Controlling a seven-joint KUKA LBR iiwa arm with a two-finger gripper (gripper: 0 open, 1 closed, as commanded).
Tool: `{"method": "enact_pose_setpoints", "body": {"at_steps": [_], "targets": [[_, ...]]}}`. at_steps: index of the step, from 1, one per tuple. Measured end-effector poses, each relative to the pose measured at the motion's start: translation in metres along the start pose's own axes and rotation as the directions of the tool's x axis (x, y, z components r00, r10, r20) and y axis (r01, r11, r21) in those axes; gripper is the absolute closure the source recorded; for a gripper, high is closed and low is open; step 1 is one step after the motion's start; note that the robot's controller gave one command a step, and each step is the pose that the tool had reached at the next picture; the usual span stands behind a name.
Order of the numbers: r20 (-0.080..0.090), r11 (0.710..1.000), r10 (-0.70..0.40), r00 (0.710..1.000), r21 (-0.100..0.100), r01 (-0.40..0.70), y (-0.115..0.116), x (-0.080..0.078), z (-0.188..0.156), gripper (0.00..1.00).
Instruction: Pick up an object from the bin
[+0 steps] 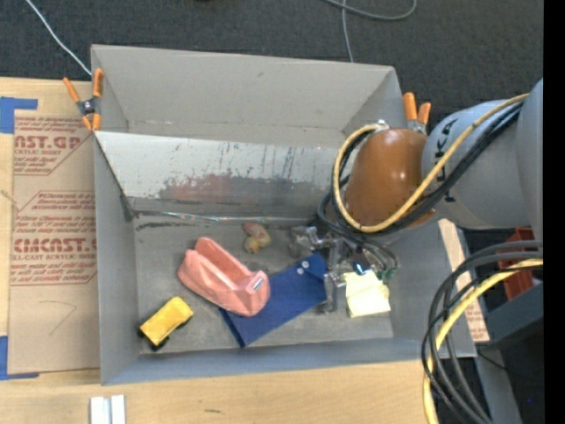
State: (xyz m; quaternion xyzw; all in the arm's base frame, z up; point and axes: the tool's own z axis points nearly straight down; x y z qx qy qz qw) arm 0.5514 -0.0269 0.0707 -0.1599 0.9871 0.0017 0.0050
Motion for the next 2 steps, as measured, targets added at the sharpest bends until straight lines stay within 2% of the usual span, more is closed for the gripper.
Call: {"method": "enact_pose_setpoints", "body": {"at_steps": [1, 2], "targets": [[0.005, 0.996, -0.085, 0.996, 0.006, 0.085, 0.0048, 0.0056, -0.0018, 1.00], [0.005, 0.996, -0.085, 0.996, 0.006, 0.085, 0.0047, 0.0056, -0.0018, 1.00]]}}
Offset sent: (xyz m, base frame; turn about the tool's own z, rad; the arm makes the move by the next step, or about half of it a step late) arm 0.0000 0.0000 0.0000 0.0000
